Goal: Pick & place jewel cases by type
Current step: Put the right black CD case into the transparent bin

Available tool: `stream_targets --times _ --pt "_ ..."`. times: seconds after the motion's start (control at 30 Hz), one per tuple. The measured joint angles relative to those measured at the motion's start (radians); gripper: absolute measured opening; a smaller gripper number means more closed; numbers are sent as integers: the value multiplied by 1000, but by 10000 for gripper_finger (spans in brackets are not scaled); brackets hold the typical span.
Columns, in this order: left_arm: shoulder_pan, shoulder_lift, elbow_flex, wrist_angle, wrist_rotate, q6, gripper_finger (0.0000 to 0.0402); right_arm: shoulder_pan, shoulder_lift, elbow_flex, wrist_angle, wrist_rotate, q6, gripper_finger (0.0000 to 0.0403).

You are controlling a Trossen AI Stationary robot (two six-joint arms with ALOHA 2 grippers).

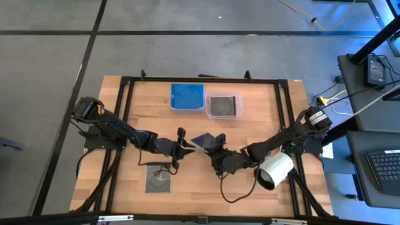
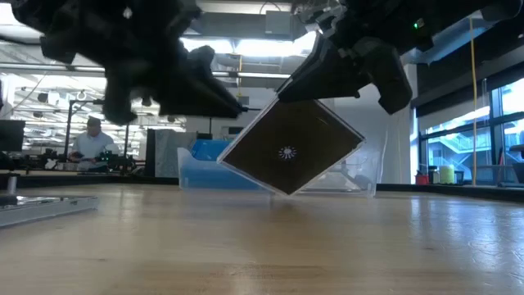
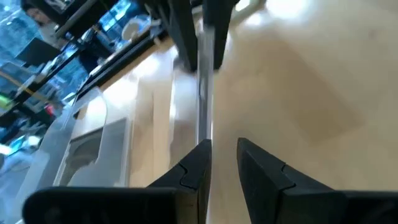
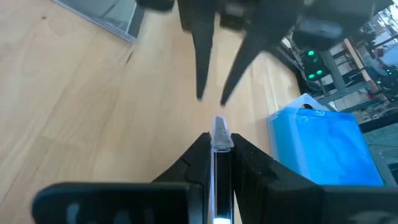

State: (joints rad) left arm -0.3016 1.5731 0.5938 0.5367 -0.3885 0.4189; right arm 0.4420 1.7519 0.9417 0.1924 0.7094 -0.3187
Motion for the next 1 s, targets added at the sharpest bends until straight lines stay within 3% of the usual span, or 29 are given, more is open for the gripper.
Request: stream_targets --times 0.17,0.47,0.6,0.77,1.0 --pt "12 -101 0 -44 64 -145 73 7 0 0 -7 4 -2 52" --pt "159 -235 0 -168 361 -761 65 61 0 8 -15 124 -195 52" --pt "258 -247 0 -196 441 -901 61 119 -1 40 -27 145 -310 52" --pt "371 -240 0 -188 615 -1078 61 205 -1 61 -127 268 -373 52" --pt "422 -240 0 -20 730 -1242 61 262 -2 62 -78 328 -525 52"
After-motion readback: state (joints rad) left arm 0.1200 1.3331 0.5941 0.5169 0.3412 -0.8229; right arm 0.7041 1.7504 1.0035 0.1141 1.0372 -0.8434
